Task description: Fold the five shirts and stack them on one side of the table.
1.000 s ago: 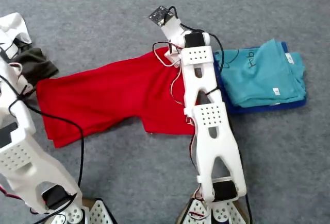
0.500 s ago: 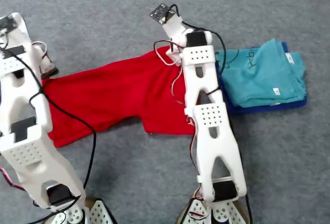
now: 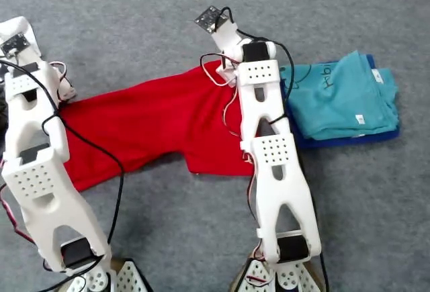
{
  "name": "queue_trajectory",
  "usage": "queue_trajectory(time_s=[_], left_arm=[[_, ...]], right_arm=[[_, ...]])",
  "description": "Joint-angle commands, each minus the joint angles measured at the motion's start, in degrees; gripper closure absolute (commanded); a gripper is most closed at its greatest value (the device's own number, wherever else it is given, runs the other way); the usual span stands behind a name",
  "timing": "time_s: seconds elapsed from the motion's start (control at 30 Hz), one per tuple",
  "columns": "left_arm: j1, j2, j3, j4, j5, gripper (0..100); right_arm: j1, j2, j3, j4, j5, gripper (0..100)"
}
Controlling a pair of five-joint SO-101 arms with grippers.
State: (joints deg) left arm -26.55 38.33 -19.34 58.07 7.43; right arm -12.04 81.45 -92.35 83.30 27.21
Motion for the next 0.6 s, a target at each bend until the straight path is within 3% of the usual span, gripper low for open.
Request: queue_trajectory(time_s=[0.0, 0.43, 0.57], left_arm=[[-3.7, 1.6, -5.7, 1.8, 0.4, 98], [-9.6, 8.4, -22.0, 12.6, 0.3, 98], [-8.5, 7.7, -26.6, 19.1, -1.5, 98]], right_arm=[[0.4, -0.4, -2.5, -1.1, 0.4, 99.5], [0.4, -0.2, -2.4, -1.1, 0.4, 99.5], [0.4, -0.2, -2.4, -1.2, 0.4, 99.5]])
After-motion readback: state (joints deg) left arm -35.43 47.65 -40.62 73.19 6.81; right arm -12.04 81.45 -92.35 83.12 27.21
